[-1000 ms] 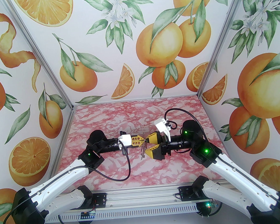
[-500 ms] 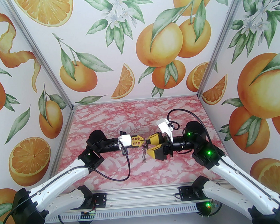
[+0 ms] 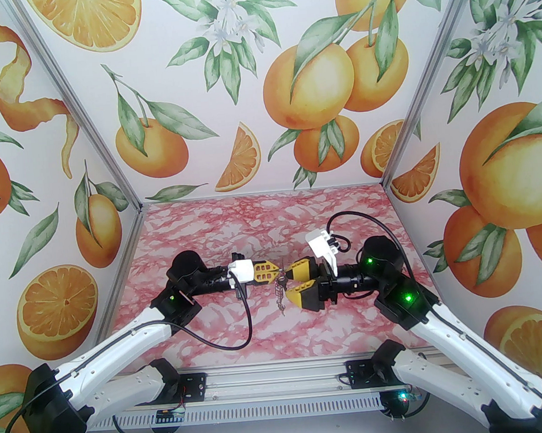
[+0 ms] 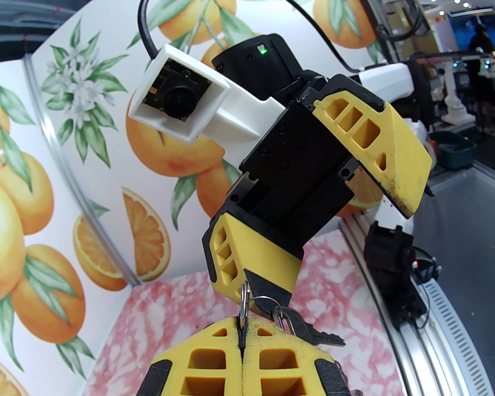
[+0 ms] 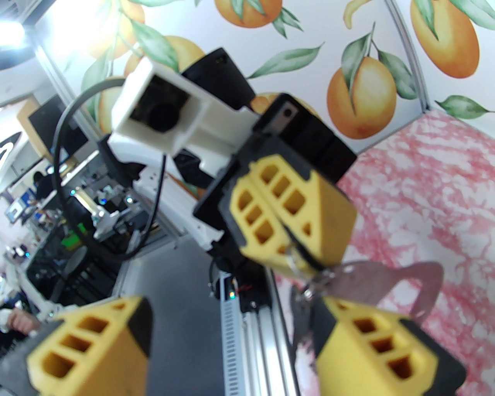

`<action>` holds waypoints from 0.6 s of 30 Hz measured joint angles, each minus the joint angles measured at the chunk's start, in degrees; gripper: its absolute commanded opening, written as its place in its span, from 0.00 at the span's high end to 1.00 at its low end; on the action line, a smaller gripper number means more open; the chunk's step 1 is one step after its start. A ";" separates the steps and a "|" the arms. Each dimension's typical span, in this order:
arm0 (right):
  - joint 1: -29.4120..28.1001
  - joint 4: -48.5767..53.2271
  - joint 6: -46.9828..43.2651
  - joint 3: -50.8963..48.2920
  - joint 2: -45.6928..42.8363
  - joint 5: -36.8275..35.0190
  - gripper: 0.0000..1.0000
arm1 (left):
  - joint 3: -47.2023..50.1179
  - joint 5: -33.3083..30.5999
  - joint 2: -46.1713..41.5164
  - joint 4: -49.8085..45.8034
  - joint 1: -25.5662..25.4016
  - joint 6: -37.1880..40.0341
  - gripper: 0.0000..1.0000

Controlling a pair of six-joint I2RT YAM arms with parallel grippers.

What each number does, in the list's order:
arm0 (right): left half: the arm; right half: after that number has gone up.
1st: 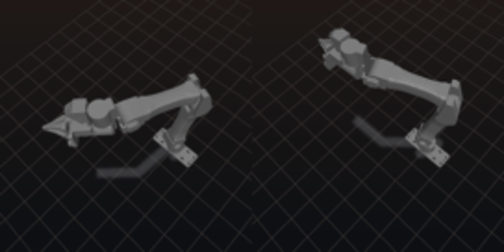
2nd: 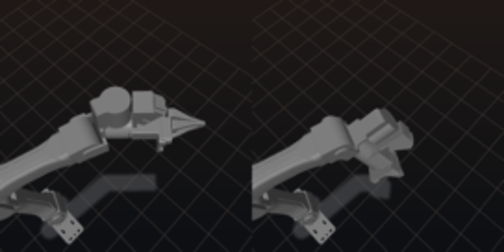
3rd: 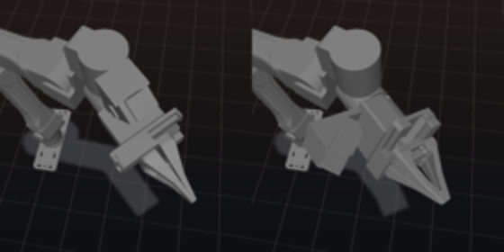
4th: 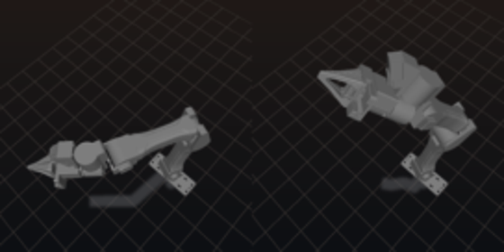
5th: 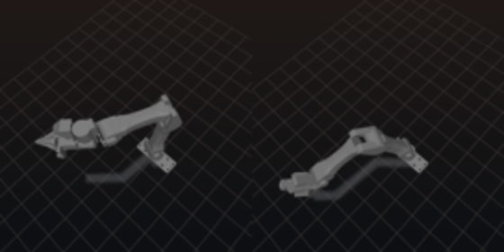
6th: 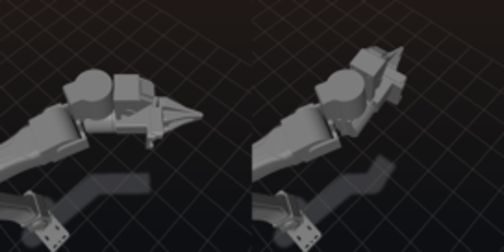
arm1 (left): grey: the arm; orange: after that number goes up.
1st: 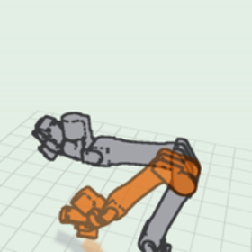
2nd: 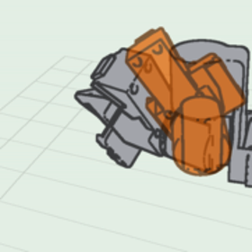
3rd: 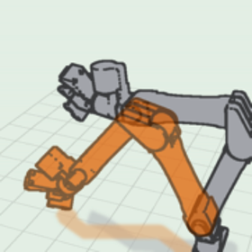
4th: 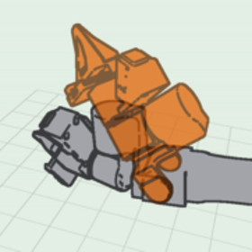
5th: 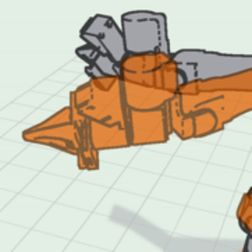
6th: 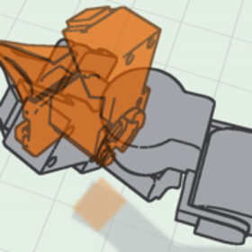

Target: Remove the keys from the keyring

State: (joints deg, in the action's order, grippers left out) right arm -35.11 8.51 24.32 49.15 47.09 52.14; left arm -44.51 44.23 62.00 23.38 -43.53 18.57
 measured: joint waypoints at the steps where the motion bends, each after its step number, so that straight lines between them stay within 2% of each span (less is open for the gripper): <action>1: 0.00 0.39 -0.50 0.17 0.20 -0.50 0.23 | -0.13 0.20 0.04 -0.04 0.00 0.02 1.00; 11: -0.04 1.44 -2.73 3.91 5.53 -2.80 0.14 | -2.40 1.92 2.32 0.00 0.00 -0.17 1.00; 18: -0.11 0.17 -2.05 3.91 7.37 -2.36 0.18 | -2.47 2.23 2.93 0.04 0.02 -0.13 1.00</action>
State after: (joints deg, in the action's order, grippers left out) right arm -35.22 8.69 22.26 53.06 54.46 49.78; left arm -46.98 46.46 64.93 23.42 -43.51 18.44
